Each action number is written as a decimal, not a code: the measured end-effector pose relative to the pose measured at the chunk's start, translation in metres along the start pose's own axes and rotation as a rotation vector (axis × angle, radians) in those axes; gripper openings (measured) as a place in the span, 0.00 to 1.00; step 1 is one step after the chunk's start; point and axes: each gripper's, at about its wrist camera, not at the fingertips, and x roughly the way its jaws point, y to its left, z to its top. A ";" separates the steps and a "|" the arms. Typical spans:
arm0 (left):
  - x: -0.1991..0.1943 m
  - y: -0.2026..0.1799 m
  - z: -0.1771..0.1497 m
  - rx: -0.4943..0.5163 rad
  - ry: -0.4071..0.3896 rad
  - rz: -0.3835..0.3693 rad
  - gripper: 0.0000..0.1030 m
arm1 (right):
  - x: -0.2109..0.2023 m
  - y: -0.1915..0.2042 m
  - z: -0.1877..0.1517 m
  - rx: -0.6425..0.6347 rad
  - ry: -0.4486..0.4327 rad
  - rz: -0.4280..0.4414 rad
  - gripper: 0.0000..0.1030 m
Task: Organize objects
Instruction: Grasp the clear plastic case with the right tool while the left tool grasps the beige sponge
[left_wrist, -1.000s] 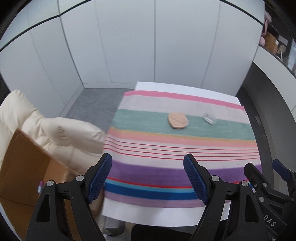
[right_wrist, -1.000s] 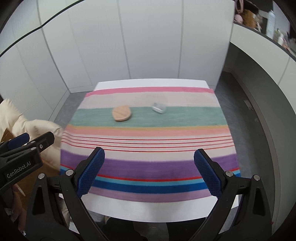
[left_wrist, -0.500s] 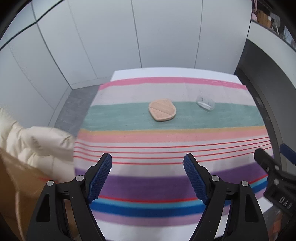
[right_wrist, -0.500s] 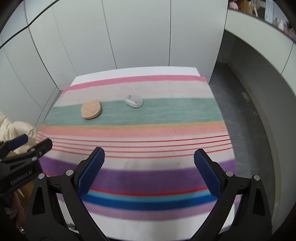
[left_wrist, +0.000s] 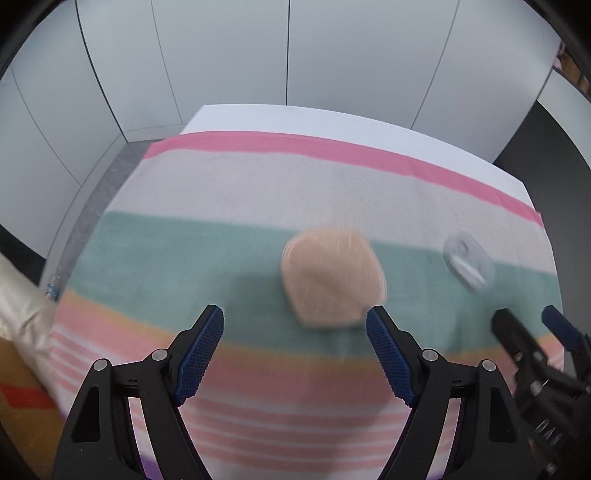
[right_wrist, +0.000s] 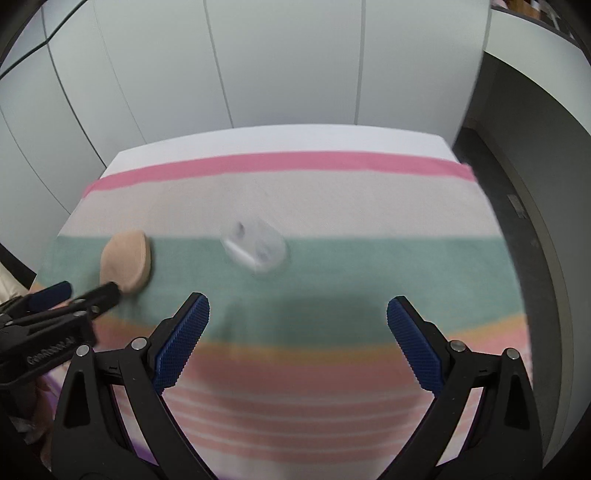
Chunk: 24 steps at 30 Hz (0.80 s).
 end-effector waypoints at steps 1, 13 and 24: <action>0.004 -0.002 0.004 0.001 -0.005 -0.002 0.79 | 0.006 0.005 0.004 -0.016 -0.008 0.001 0.96; 0.017 0.004 0.012 -0.038 0.038 -0.132 0.79 | 0.034 0.003 0.024 -0.027 -0.059 0.092 0.92; 0.019 -0.002 0.006 0.034 0.036 -0.102 0.85 | 0.044 0.016 0.013 -0.123 -0.055 0.084 0.45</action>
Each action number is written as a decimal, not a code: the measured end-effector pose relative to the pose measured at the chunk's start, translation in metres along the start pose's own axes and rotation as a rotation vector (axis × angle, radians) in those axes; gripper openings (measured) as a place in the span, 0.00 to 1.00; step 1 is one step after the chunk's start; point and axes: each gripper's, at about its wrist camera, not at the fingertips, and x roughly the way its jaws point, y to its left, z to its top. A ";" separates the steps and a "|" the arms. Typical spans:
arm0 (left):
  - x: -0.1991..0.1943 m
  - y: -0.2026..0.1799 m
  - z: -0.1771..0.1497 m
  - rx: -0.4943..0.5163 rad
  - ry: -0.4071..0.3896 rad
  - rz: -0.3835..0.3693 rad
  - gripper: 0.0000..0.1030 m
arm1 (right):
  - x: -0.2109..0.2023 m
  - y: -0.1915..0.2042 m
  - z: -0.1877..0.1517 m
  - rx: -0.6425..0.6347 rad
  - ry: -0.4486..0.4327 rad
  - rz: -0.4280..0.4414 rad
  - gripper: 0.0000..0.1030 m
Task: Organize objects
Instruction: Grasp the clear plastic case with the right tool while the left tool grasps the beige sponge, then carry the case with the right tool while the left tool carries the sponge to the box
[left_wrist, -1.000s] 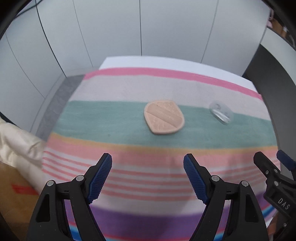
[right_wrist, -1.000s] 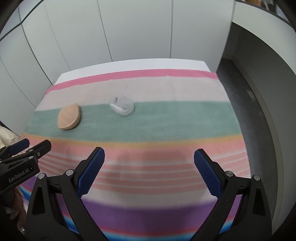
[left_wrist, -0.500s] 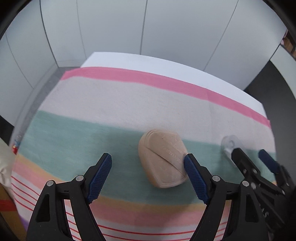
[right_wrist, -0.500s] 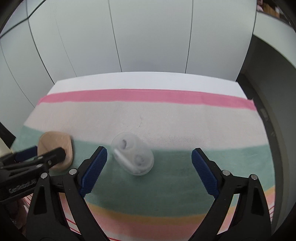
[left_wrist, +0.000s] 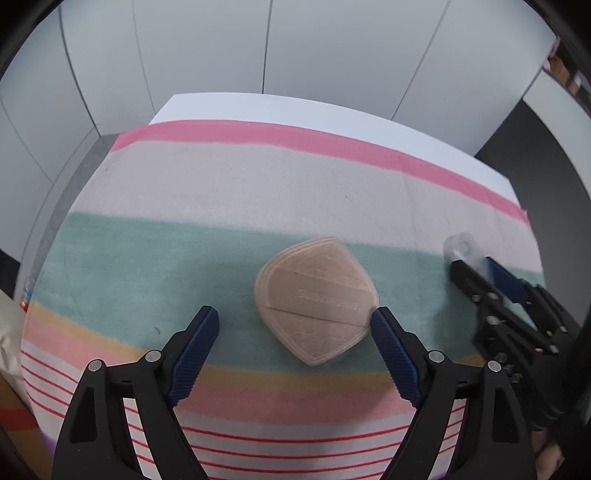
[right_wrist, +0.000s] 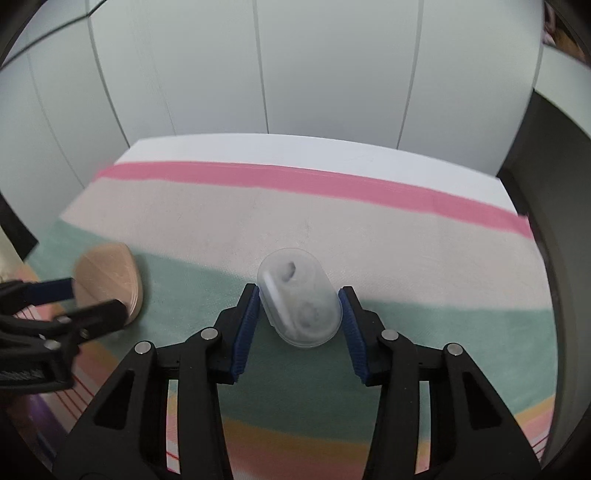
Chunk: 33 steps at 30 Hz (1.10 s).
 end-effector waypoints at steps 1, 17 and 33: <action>0.002 -0.004 0.001 0.015 -0.002 0.010 0.88 | -0.002 -0.003 -0.002 0.017 -0.001 0.003 0.45; 0.001 -0.029 0.004 0.110 -0.048 0.091 0.23 | -0.018 -0.025 -0.024 0.094 0.040 -0.006 0.45; -0.044 -0.027 -0.005 0.103 -0.060 0.104 0.17 | -0.070 -0.008 -0.017 0.067 0.019 0.003 0.45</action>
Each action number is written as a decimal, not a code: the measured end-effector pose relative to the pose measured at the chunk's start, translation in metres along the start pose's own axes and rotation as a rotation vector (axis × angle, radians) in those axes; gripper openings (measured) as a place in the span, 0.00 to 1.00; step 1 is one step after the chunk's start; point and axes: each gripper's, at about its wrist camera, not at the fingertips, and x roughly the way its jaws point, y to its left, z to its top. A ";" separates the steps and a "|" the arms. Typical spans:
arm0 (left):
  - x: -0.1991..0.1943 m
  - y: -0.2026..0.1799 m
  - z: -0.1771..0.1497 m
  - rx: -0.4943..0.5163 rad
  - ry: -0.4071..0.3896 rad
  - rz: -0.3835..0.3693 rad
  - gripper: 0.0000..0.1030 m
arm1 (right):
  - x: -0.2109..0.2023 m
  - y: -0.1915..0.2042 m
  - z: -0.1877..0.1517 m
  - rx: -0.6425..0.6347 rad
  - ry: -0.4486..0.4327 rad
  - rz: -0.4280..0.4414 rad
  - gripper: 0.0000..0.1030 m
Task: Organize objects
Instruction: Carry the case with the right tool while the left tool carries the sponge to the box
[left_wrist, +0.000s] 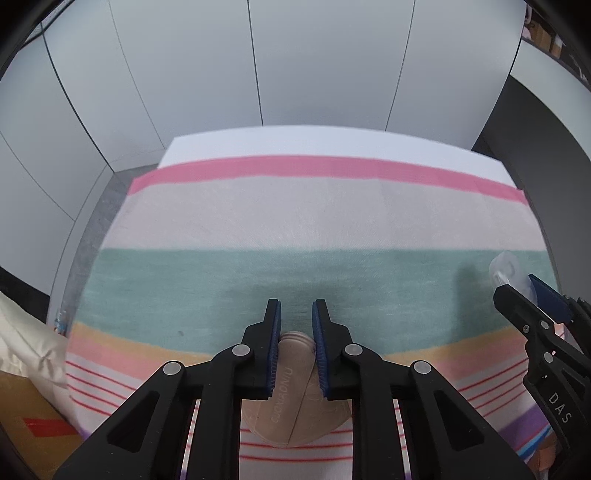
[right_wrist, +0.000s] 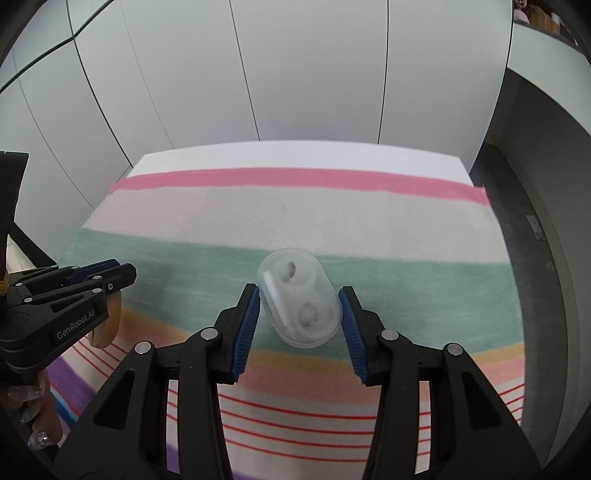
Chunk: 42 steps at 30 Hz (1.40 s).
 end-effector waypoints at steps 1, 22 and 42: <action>-0.006 0.001 0.001 0.000 -0.007 0.002 0.17 | -0.005 0.002 0.001 0.000 -0.003 -0.001 0.45; -0.173 0.052 -0.017 -0.051 -0.163 0.016 0.17 | -0.131 0.058 0.024 -0.010 -0.083 0.013 0.45; -0.280 0.304 -0.163 -0.412 -0.136 0.286 0.17 | -0.204 0.343 -0.035 -0.361 -0.074 0.289 0.45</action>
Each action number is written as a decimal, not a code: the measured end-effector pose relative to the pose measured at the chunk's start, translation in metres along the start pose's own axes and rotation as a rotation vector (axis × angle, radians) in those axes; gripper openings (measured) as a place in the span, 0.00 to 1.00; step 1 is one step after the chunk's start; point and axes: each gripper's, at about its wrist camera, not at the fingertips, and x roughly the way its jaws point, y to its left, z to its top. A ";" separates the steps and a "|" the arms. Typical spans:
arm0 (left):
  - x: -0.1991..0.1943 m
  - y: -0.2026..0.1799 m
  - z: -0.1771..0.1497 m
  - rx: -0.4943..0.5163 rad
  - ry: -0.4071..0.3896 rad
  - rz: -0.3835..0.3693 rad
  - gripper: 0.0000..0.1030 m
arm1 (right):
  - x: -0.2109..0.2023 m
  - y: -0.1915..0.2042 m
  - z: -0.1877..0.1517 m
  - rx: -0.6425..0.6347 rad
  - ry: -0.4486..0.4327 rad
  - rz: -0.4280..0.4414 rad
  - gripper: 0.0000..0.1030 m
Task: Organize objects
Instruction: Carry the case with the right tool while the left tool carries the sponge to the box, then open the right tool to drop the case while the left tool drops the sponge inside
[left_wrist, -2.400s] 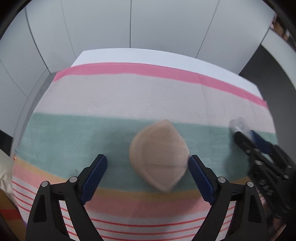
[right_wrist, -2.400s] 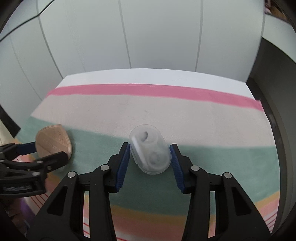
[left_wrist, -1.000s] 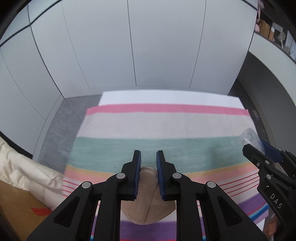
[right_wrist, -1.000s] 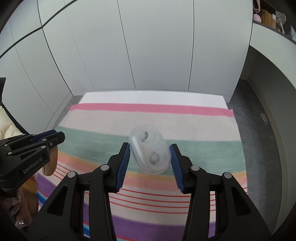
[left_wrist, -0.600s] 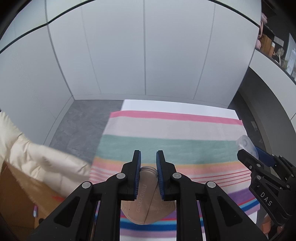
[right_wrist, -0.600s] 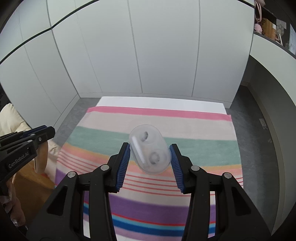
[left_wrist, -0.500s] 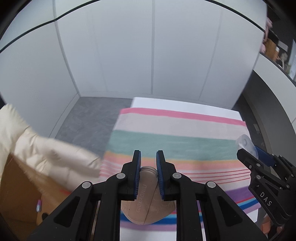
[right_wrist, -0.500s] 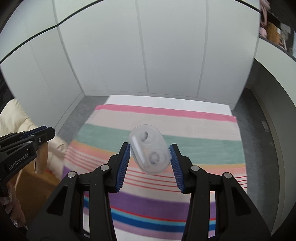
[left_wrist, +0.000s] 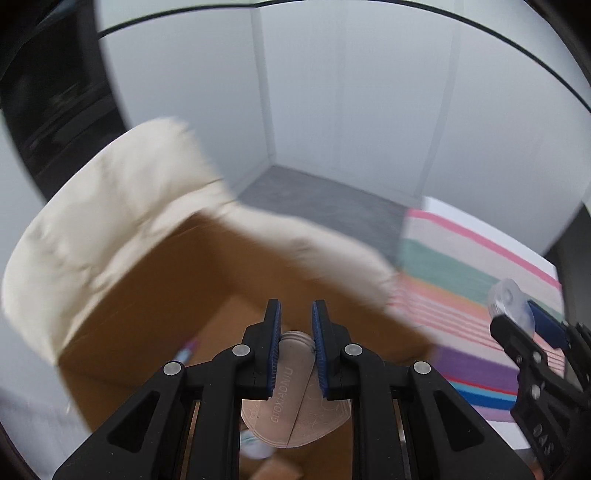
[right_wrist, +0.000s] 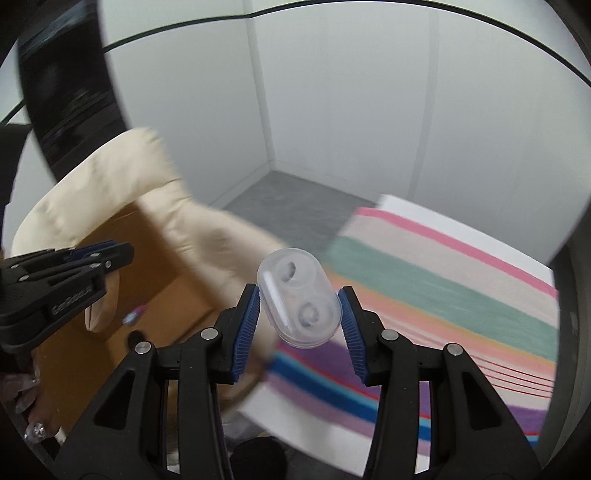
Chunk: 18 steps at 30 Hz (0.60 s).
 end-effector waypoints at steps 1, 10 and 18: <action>0.001 0.015 -0.002 -0.023 0.007 0.012 0.17 | 0.004 0.020 0.001 -0.019 0.011 0.026 0.45; 0.000 0.086 -0.011 -0.095 0.011 0.066 0.17 | 0.026 0.111 -0.002 -0.107 0.066 0.093 0.45; 0.003 0.095 -0.006 -0.075 0.077 -0.005 0.88 | 0.025 0.127 0.006 -0.076 0.096 0.025 1.00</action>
